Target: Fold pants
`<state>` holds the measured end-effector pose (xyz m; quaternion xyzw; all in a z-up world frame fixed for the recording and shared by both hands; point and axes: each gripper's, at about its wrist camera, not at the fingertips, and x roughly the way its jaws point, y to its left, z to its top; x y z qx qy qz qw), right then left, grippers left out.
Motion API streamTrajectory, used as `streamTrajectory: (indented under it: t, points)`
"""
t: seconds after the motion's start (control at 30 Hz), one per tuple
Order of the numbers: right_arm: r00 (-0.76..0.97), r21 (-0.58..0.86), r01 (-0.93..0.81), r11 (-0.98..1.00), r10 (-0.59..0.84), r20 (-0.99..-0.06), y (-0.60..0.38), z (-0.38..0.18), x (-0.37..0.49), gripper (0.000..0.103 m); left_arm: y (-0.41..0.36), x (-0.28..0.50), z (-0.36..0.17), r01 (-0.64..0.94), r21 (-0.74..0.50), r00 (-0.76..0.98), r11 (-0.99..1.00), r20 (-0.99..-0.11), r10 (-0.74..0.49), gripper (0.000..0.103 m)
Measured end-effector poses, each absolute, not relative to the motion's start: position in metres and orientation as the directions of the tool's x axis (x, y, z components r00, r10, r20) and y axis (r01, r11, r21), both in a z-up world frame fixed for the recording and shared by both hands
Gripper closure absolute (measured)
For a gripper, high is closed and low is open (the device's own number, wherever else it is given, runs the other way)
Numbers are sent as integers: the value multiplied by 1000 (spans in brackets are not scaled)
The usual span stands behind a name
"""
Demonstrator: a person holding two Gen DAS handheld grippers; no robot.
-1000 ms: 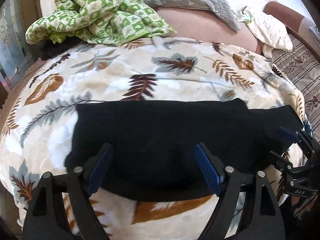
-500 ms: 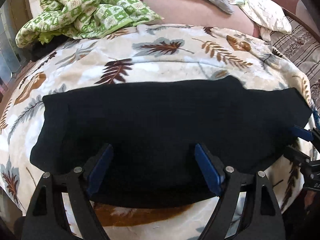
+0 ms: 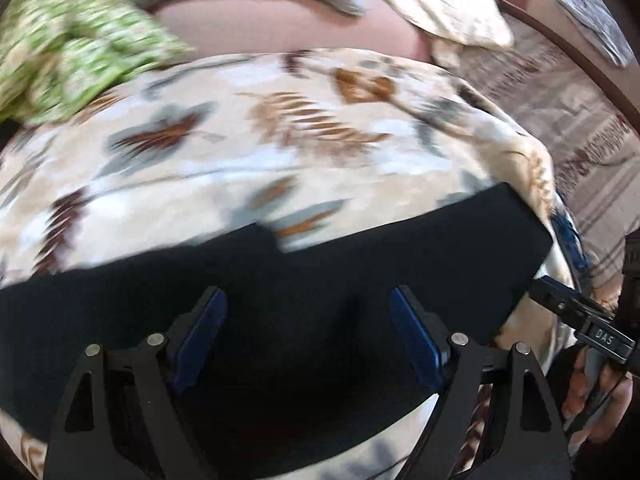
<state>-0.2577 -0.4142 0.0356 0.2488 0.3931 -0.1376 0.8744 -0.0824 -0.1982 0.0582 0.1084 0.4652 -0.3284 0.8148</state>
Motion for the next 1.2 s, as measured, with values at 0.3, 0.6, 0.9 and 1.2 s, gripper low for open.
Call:
streamTrajectory:
  t: [0.3, 0.6, 0.9, 1.2]
  points:
    - [671, 423, 522, 740, -50, -740, -457, 25, -267, 23, -299, -81, 57, 782, -182, 190, 596, -841, -507, 19]
    - [707, 482, 521, 705, -40, -706, -463, 25, -271, 23, -366, -73, 44, 825, -215, 89, 522, -864, -496, 19]
    - [739, 499, 485, 718, -31, -674, -458, 20, -267, 24, -403, -60, 27, 856, -304, -44, 417, -848, -529, 19]
    - [767, 544, 480, 689, -28, -641, -469, 4, -255, 89, -424, -82, 20, 887, -295, -47, 355, -822, -568, 45]
